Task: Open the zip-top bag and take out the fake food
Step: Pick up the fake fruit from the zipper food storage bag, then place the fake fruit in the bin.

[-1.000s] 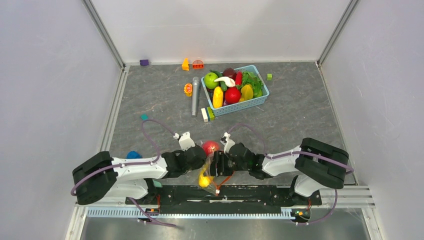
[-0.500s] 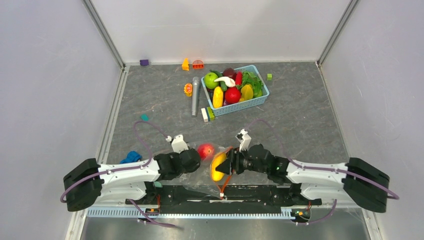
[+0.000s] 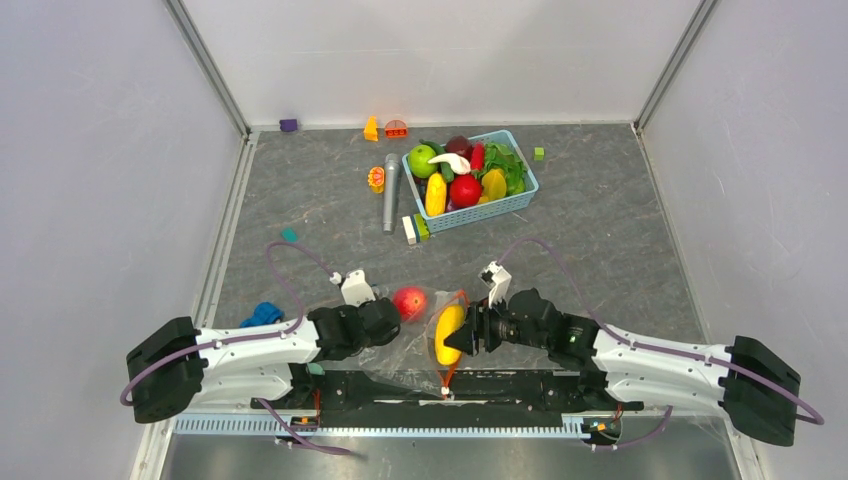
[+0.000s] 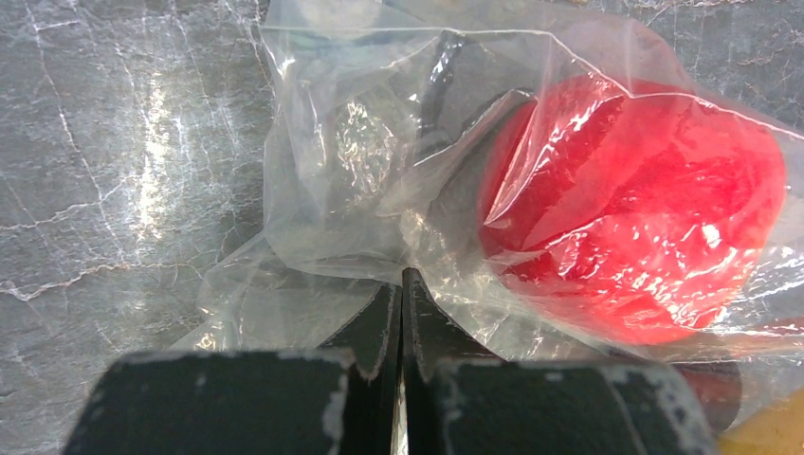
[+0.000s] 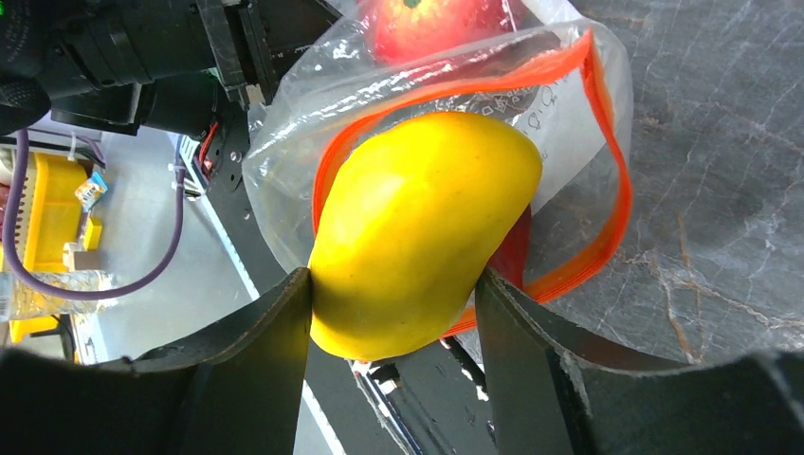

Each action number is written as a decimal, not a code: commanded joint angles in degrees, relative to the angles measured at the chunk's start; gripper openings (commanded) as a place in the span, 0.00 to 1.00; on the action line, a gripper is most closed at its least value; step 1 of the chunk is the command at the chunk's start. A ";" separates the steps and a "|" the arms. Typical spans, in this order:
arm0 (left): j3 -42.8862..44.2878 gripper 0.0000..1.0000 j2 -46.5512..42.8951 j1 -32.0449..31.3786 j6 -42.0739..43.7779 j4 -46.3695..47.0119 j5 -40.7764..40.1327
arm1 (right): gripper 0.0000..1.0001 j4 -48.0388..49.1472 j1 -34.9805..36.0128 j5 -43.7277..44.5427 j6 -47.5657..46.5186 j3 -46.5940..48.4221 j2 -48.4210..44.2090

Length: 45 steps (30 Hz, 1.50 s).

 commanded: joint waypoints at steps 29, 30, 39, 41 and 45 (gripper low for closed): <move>0.41 0.02 0.44 -0.26 -0.62 0.15 -1.53 | 0.37 -0.80 -39.23 36.36 -34.65 35.83 24.61; 0.33 0.02 0.54 -0.24 -0.64 0.36 -1.53 | 0.37 0.81 -40.16 35.58 -34.72 35.66 25.13; 1.02 0.02 2.82 -0.22 -0.65 0.89 -1.35 | 0.39 14.27 -42.86 24.58 -39.64 34.52 30.59; 1.36 0.02 3.35 -0.22 -0.62 0.99 -1.26 | 0.40 16.36 -43.10 23.31 -40.57 34.43 32.29; 2.12 0.02 4.40 -0.13 -0.46 1.08 -1.26 | 0.40 19.97 -44.08 20.65 -41.03 34.27 35.68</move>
